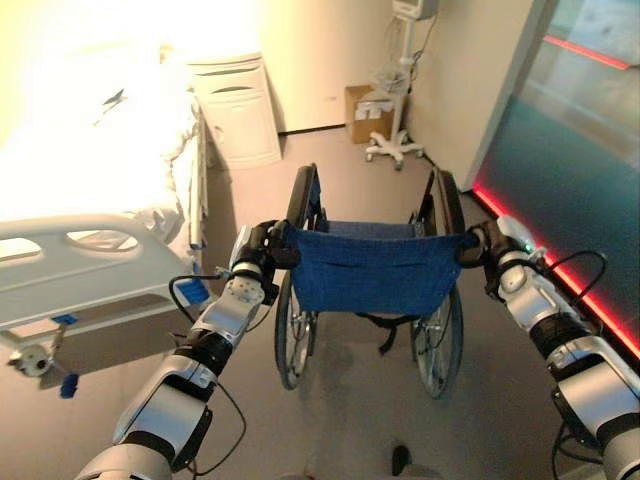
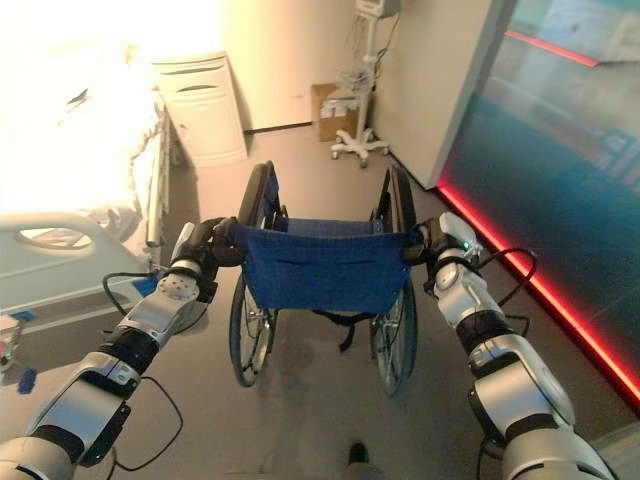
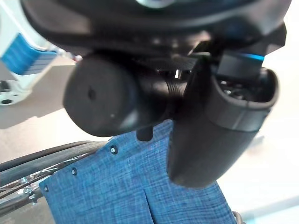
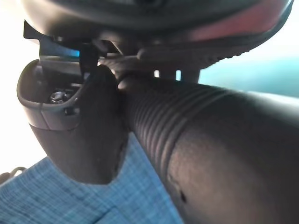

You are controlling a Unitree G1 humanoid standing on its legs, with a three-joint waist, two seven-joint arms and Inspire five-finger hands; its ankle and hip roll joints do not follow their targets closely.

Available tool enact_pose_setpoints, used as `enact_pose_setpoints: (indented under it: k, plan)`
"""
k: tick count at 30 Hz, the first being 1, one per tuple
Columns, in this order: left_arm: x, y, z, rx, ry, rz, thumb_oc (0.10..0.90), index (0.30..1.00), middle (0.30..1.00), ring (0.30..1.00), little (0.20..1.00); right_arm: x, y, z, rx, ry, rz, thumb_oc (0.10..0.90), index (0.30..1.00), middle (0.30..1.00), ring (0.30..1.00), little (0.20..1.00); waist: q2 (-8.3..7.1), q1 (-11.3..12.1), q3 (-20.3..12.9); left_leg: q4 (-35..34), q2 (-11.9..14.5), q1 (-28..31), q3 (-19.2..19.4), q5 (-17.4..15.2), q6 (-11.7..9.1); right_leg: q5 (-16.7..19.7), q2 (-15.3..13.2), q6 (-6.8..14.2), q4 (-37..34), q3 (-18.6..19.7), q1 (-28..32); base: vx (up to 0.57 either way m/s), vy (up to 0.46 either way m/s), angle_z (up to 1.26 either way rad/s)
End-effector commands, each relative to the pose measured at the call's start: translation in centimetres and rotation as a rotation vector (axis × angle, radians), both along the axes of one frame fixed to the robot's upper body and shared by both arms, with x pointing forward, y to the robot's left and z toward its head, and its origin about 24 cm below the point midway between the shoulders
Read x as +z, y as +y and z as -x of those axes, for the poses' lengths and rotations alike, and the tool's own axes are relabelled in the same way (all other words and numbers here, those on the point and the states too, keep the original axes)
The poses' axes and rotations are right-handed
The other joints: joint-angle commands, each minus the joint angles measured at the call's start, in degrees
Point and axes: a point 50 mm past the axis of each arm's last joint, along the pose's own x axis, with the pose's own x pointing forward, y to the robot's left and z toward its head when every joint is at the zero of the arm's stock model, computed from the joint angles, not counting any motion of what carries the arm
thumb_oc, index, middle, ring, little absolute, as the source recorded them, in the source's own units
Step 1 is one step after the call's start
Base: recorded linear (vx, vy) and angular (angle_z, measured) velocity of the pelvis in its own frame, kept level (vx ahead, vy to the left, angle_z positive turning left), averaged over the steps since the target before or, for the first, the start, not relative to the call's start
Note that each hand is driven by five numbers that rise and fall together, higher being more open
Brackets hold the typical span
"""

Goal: Push the wheelchair next to the bed

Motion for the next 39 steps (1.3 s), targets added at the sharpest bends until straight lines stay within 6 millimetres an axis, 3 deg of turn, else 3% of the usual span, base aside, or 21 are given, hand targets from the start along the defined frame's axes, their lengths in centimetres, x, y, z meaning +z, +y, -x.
enact_pose_setpoints:
  k: [1, 6, 8, 9, 13, 16, 19, 22, 24, 26, 28, 30, 33, 37, 39]
  plan:
    - [-7.4, 0.8, 4.2, -0.083, 0.309, -0.030, 0.400, 0.300, 0.300, 0.300, 0.300, 0.6, -0.2, 0.2, 0.154, 0.016, 0.031, 0.400, 0.300, 0.300, 0.300, 0.300, -5.58, -2.7, 3.2, 9.2, -0.8, -2.5, 0.1, 1.7, 0.1, 0.7, -3.7, 2.5, -1.3, -1.5, 3.7, 0.17, -0.432, 0.38]
    - [-7.9, 0.2, 4.5, -0.098, 0.321, -0.010, 0.400, 0.300, 0.300, 0.300, 0.300, -0.1, -1.3, 0.6, 0.126, 0.051, 0.046, 0.400, 0.300, 0.300, 0.300, 0.300, -6.01, -3.3, 1.9, 15.3, 0.2, -2.2, 6.3, 3.2, 0.0, -1.1, -2.0, -0.6, -2.7, -6.2, 6.2, 0.13, -0.308, 0.31]
    - [-8.0, -0.1, 4.6, -0.113, 0.331, -0.016, 0.400, 0.300, 0.300, 0.300, 0.300, -0.3, -1.9, 0.8, 0.103, 0.066, 0.035, 0.400, 0.300, 0.300, 0.300, 0.300, -5.89, -2.4, 2.3, 15.9, -1.4, -3.8, 7.1, 2.8, 0.3, -2.1, -1.0, -1.0, -3.1, -7.5, 8.3, 0.16, -0.270, 0.50]
    - [-8.0, -0.2, 4.7, -0.121, 0.337, -0.019, 0.400, 0.300, 0.300, 0.300, 0.300, -0.4, -1.9, 0.7, 0.094, 0.073, 0.025, 0.400, 0.300, 0.300, 0.300, 0.300, -5.53, -1.0, 2.8, 13.8, -4.8, -5.8, 6.6, 1.9, 0.8, -2.6, 0.1, -0.9, -3.2, -7.4, 9.6, 0.20, -0.203, 0.42]
    - [-8.4, -0.5, 5.2, -0.119, 0.339, -0.007, 0.400, 0.300, 0.300, 0.300, 0.300, -0.8, -1.2, 0.3, 0.088, 0.078, 0.021, 0.400, 0.300, 0.300, 0.300, 0.300, -3.77, 1.7, 4.7, 6.1, -7.3, -11.2, 10.2, 5.9, 0.7, -3.7, 3.4, -1.1, -5.6, -6.8, 14.9, 0.21, -0.124, 0.15]
    - [-8.5, -0.5, 5.5, -0.102, 0.327, 0.006, 0.400, 0.300, 0.300, 0.300, 0.300, -1.0, -0.9, 0.2, 0.103, 0.071, 0.029, 0.400, 0.300, 0.300, 0.300, 0.300, -2.33, 3.9, 5.0, -5.8, -8.4, -14.7, 10.5, 12.4, -0.2, -3.3, 5.4, -0.5, -8.9, -4.5, 18.2, 0.32, -0.053, -0.33]
    - [-8.2, -0.1, 5.4, -0.087, 0.311, 0.013, 0.400, 0.300, 0.300, 0.300, 0.300, -0.1, -1.1, -0.1, 0.095, 0.046, 0.011, 0.400, 0.300, 0.300, 0.300, 0.300, -1.95, 4.5, 4.4, -7.7, -8.8, -14.6, 11.8, 12.8, 0.7, -4.8, 6.3, -0.7, -7.9, -3.9, 18.4, 0.22, 0.017, -0.58]
    - [-8.3, 0.6, 5.6, -0.073, 0.311, 0.016, 0.400, 0.300, 0.300, 0.300, 0.300, -0.4, -0.4, -0.2, 0.118, 0.067, 0.003, 0.400, 0.300, 0.300, 0.300, 0.300, -2.16, 5.1, 3.2, -8.1, -9.8, -13.6, 9.6, 11.9, 1.8, -7.3, 6.5, -0.1, -5.2, -3.3, 18.7, 0.27, 0.021, -0.47]
    - [-8.3, 1.3, 5.6, -0.065, 0.305, 0.009, 0.400, 0.300, 0.300, 0.300, 0.300, -1.2, 0.1, 0.0, 0.141, 0.068, -0.004, 0.400, 0.300, 0.300, 0.300, 0.300, -2.16, 5.0, 2.0, -9.8, -9.1, -11.1, 11.6, 10.7, 3.9, -6.3, 5.1, 2.2, 4.3, -5.7, 17.0, 0.32, 0.000, -0.41]
    - [-8.2, 1.3, 5.5, -0.070, 0.315, -0.015, 0.400, 0.300, 0.300, 0.300, 0.300, -1.7, 0.1, 0.2, 0.133, 0.060, -0.038, 0.400, 0.300, 0.300, 0.300, 0.300, -2.39, 4.9, 1.2, -9.6, -9.4, -9.2, 10.2, 10.0, 4.3, -2.7, 3.6, 4.6, 12.6, -5.9, 14.7, 0.28, -0.043, -0.33]
    - [-8.2, 1.3, 5.5, -0.074, 0.323, -0.022, 0.400, 0.300, 0.300, 0.300, 0.300, -1.9, 0.0, 0.4, 0.128, 0.059, -0.060, 0.400, 0.300, 0.300, 0.300, 0.300, -2.29, 4.6, 0.9, -9.5, -9.3, -8.2, 9.4, 9.5, 4.4, -1.3, 2.6, 5.4, 14.6, -5.8, 13.1, 0.25, -0.083, -0.20]
    - [-8.1, 1.0, 5.1, -0.090, 0.333, -0.034, 0.400, 0.300, 0.300, 0.300, 0.300, -2.2, 0.1, 0.4, 0.139, 0.051, -0.077, 0.400, 0.300, 0.300, 0.300, 0.300, -1.42, 3.4, 0.8, -9.6, -8.3, -4.8, 7.7, 8.3, 4.0, -0.9, -0.7, 5.4, 12.4, -6.9, 9.1, 0.30, -0.203, -0.14]
    - [-7.5, 0.4, 4.3, -0.117, 0.325, -0.051, 0.400, 0.300, 0.300, 0.300, 0.300, -2.0, 0.8, 0.1, 0.141, 0.025, -0.100, 0.400, 0.300, 0.300, 0.300, 0.300, -0.83, 2.0, 1.9, -10.0, -7.4, -0.5, 5.3, 5.9, 3.8, 3.2, -4.7, 5.0, 5.2, -6.6, 4.2, 0.19, -0.295, 0.11]
    - [-7.0, -0.3, 3.5, -0.147, 0.314, -0.061, 0.400, 0.300, 0.300, 0.300, 0.300, -1.7, 1.3, -0.2, 0.135, 0.010, -0.114, 0.400, 0.300, 0.300, 0.300, 0.300, -1.68, 0.5, 2.4, -9.5, -7.7, 1.8, 2.5, 1.3, 4.2, 9.2, -8.9, 6.3, -6.0, -2.9, 0.5, 0.22, -0.368, 0.60]
    - [-6.9, -0.8, 3.3, -0.152, 0.305, -0.060, 0.400, 0.300, 0.300, 0.300, 0.300, -1.3, 1.8, -0.5, 0.140, 0.001, -0.114, 0.400, 0.300, 0.300, 0.300, 0.300, -2.06, -0.2, 2.4, -7.9, -7.6, 2.0, 1.2, -0.6, 4.3, 10.2, -9.7, 6.9, -9.0, -0.7, -0.2, 0.27, -0.479, 0.48]
